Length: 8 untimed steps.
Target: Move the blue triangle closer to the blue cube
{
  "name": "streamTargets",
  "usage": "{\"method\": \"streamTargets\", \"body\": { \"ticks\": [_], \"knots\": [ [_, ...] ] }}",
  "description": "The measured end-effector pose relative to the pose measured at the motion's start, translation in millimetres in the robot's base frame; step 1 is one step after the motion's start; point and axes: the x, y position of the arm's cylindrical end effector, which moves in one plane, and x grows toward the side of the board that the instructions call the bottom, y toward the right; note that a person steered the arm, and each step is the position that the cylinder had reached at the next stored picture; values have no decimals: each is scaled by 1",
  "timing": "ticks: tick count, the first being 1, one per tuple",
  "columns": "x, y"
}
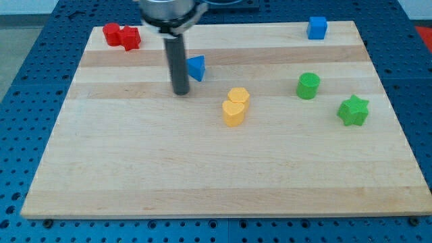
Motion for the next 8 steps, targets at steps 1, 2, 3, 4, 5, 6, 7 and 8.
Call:
{"method": "streamTargets", "body": {
  "ticks": [1,2,3,4,5,6,7,8],
  "knots": [
    [-6,-32],
    [-31,-17],
    [-57,31],
    [-81,86],
    [-101,124],
    [-102,121],
    [-85,106],
    [-64,97]
  ]
}}
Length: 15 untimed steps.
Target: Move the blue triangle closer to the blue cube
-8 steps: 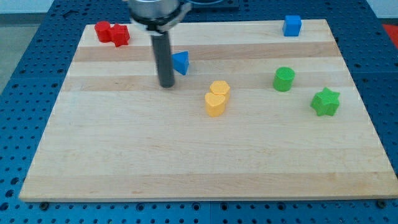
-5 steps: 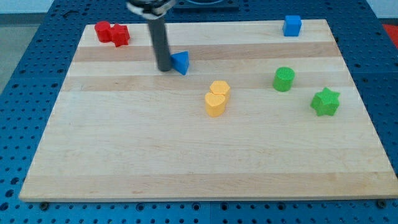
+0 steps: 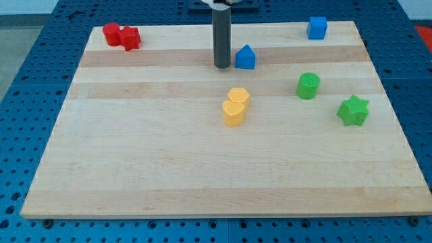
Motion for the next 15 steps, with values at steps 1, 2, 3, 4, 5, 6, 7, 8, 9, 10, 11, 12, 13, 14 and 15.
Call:
{"method": "streamTargets", "body": {
  "ticks": [1,2,3,4,5,6,7,8,9,10,11,12,13,14,15],
  "knots": [
    [8,25],
    [-9,63],
    [-31,94],
    [-42,107],
    [-42,108],
    [-42,107],
    [-42,104],
    [-28,93],
    [-5,86],
    [1,83],
    [-1,74],
    [-20,57],
    [-39,41],
    [-52,33],
    [-62,48]
  ]
}}
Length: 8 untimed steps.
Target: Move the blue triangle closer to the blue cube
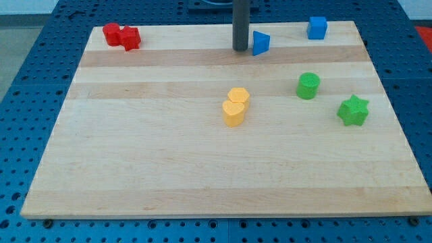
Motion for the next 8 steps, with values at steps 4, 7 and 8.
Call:
{"method": "streamTargets", "body": {
  "ticks": [4,7,8],
  "knots": [
    [16,37],
    [-2,76],
    [-11,92]
  ]
}}
